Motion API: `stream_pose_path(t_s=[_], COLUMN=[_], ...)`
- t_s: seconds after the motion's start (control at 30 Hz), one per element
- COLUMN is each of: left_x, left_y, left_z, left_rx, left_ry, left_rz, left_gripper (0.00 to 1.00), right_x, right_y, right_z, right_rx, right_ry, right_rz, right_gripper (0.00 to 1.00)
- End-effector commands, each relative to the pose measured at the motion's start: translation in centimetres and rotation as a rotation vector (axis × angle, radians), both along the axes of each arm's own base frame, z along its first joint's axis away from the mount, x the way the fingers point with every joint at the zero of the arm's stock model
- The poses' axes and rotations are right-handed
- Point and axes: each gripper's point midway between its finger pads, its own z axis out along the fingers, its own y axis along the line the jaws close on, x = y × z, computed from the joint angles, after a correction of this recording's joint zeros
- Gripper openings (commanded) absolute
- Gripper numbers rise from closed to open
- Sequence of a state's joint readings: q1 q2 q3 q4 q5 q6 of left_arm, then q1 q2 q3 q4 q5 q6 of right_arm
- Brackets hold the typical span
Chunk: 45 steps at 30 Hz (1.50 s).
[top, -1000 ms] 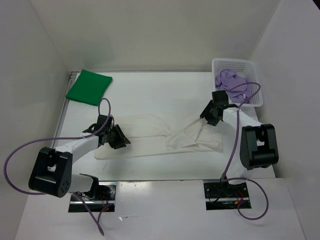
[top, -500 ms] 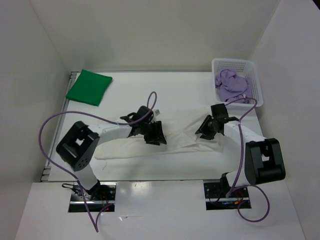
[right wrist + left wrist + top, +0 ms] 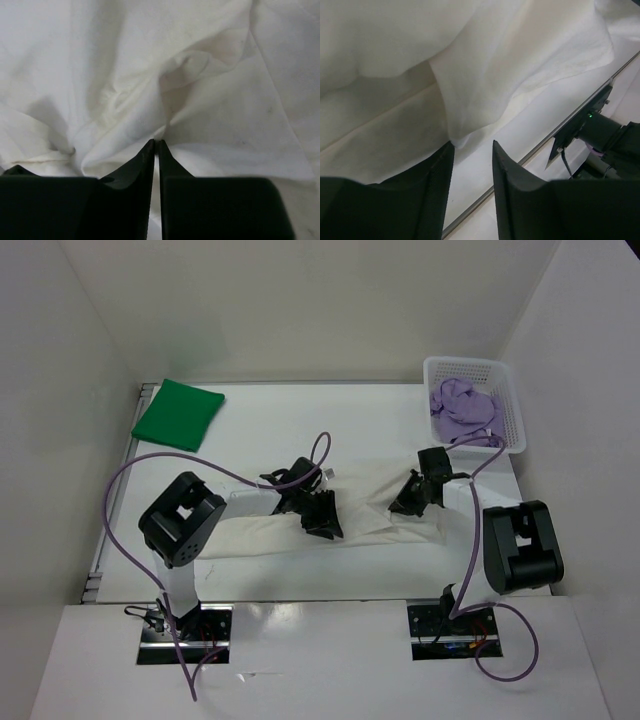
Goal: Fold and stack the t-shirts
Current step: Fold the other side of the tshirt into a rectangle
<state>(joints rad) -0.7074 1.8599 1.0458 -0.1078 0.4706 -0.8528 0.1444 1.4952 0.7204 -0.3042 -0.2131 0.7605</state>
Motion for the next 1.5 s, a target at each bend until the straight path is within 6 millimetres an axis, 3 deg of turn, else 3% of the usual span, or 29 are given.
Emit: stream_pose_path(t_s=[0.0,0.2,0.3,0.37,0.5,0.57,0.63,0.7,0.77,0.93,1.07,1.13,1.27,1.47], left_x=[0.8,0.4,0.3,0.3,0.4,0.6,0.5,0.3,0.0,-1.1,-0.4,0.5,1.4,1.8], left_y=[-1.1,-0.8,-0.7,-0.7,-0.3,0.0,0.6,1.1,1.7,2.5,1.9,1.1,0.3,-0.9], left_z=[0.9,0.7,0.5,0.5,0.6,0.8,0.7,1.1,1.0,0.9,1.9,3.1,2.3,1.3], left_rx=[-0.046,-0.041,-0.04,-0.04,-0.04,-0.042,-0.034,-0.036,-0.037,-0.032,-0.06,-0.094,-0.101,-0.126], left_ry=[-0.007,0.006,0.007,0.007,0.013,0.011,0.011,0.015,0.02,0.03,0.011,-0.001,0.016,0.063], left_rz=[0.007,0.014,0.014,0.014,0.03,0.039,0.039,0.037,0.031,0.03,0.045,0.07,0.091,0.079], left_gripper=[0.41,0.24,0.18,0.16,0.12,0.12,0.12,0.15,0.2,0.31,0.34,0.41,0.46,0.49], right_x=[2.8,2.7,2.4,2.0,1.4,1.2,1.2,1.3,1.0,-1.1,-2.8,-3.1,-3.1,-3.9], right_y=[0.6,-0.7,-1.8,-2.1,-2.5,-2.5,-2.7,-2.7,-2.7,-1.8,-1.1,-1.2,-1.7,-1.8], right_z=[3.8,6.9,7.3,7.2,5.2,4.9,4.9,5.1,5.6,5.4,5.2,5.1,4.7,2.1], right_rx=[0.017,-0.036,-0.087,-0.105,-0.133,-0.13,-0.138,-0.138,-0.141,-0.065,-0.043,-0.046,-0.06,-0.074], right_ry=[-0.144,-0.188,-0.169,-0.148,-0.082,-0.071,-0.072,-0.072,-0.083,-0.057,-0.05,-0.051,-0.053,0.012], right_rz=[0.008,-0.016,-0.022,-0.019,-0.025,-0.032,-0.037,-0.037,-0.029,-0.046,-0.093,-0.116,-0.165,-0.171], right_gripper=[0.09,0.03,0.03,0.03,0.05,0.08,0.22,0.4,0.43,0.43,0.39,0.37,0.37,0.37])
